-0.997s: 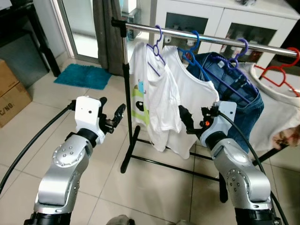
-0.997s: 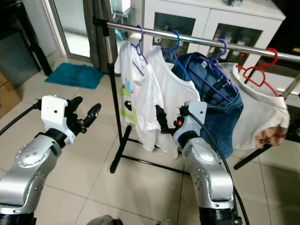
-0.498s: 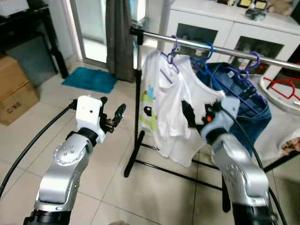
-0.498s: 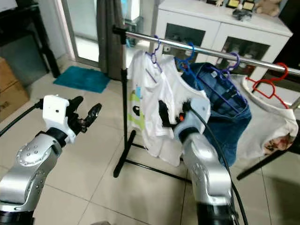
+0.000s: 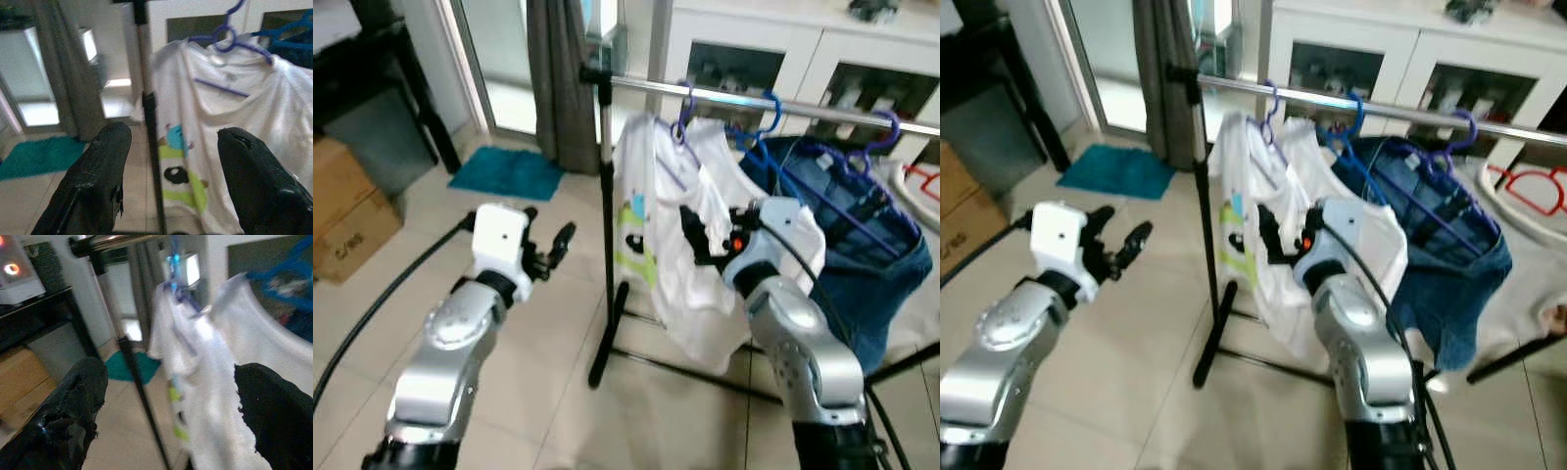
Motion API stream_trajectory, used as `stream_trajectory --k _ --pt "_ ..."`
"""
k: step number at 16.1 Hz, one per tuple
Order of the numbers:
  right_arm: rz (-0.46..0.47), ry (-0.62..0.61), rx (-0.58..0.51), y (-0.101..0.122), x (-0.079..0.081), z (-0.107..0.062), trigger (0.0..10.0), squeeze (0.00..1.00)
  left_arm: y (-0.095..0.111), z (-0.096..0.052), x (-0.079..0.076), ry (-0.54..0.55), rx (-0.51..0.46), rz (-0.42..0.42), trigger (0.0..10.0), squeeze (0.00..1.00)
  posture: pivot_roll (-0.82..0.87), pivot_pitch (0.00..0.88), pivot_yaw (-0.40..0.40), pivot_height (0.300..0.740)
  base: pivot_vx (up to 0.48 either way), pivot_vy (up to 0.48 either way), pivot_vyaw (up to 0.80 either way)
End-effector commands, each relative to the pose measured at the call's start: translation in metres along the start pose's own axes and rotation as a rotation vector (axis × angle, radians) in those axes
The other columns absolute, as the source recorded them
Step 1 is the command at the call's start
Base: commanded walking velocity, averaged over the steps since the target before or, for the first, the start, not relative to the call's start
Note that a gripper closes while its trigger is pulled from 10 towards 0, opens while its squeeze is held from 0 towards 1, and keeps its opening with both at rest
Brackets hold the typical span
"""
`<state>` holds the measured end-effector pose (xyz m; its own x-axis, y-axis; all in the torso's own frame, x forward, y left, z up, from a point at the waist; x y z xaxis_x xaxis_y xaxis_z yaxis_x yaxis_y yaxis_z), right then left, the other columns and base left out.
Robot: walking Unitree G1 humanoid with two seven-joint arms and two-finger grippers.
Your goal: Hang hanger
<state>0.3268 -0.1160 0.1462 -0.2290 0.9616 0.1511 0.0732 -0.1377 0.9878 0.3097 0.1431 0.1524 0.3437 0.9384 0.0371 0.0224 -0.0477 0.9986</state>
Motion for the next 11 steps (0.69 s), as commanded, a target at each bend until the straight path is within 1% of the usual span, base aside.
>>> stream_trajectory --k 1,4,6,9,10,11 --pt "-0.017 -0.036 -0.026 0.0056 -0.0095 -0.0012 10.0 0.0 0.0015 0.0 -0.0081 -0.019 -0.01 -0.004 10.0 0.07 0.0 0.006 -0.033 0.74 0.352 0.0 0.0" --pt "-0.015 0.003 -0.039 0.0098 -0.0016 0.0048 10.0 0.0 0.0007 -0.0056 -0.0026 0.004 -0.007 -0.001 10.0 0.07 0.02 0.011 -0.048 0.74 0.352 0.0 0.0" --pt "-0.019 0.003 -0.038 0.0092 -0.0026 0.0057 10.0 0.0 -0.0007 -0.0074 -0.0005 0.014 -0.003 -0.001 10.0 0.07 0.02 0.01 -0.05 0.74 0.356 0.0 0.0" --pt "-0.036 0.008 -0.035 0.0078 -0.0009 0.0046 10.0 0.0 -0.0014 -0.0065 -0.0024 0.009 0.001 0.001 10.0 0.07 0.01 0.008 -0.044 0.74 0.352 0.0 0.0" --pt "-0.03 -0.002 -0.048 0.0108 -0.0021 0.0039 10.0 0.0 -0.0019 -0.0059 -0.0044 -0.005 0.004 0.006 10.0 0.07 0.01 0.005 -0.04 0.74 0.296 0.0 0.0" --pt "-0.052 -0.002 -0.051 0.0124 -0.003 0.0039 10.0 0.0 -0.0015 -0.0066 -0.0084 -0.038 0.0 0.0 10.0 0.05 0.01 0.002 -0.039 0.74 0.0 0.0 0.0"
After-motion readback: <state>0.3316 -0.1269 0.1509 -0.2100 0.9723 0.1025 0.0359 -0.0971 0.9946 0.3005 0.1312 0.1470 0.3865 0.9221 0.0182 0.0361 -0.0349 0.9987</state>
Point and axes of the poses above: a point about 5 cm out from each wrist's last joint towards the gripper, its own z axis pointing out of the wrist towards the gripper, its own y axis along the axis of the wrist's last joint, x = y × z, the point moved 4 cm from there along z, pointing out of the wrist towards the gripper, and after that the axes turned 4 degrees about -z, right-handed, at the moved point
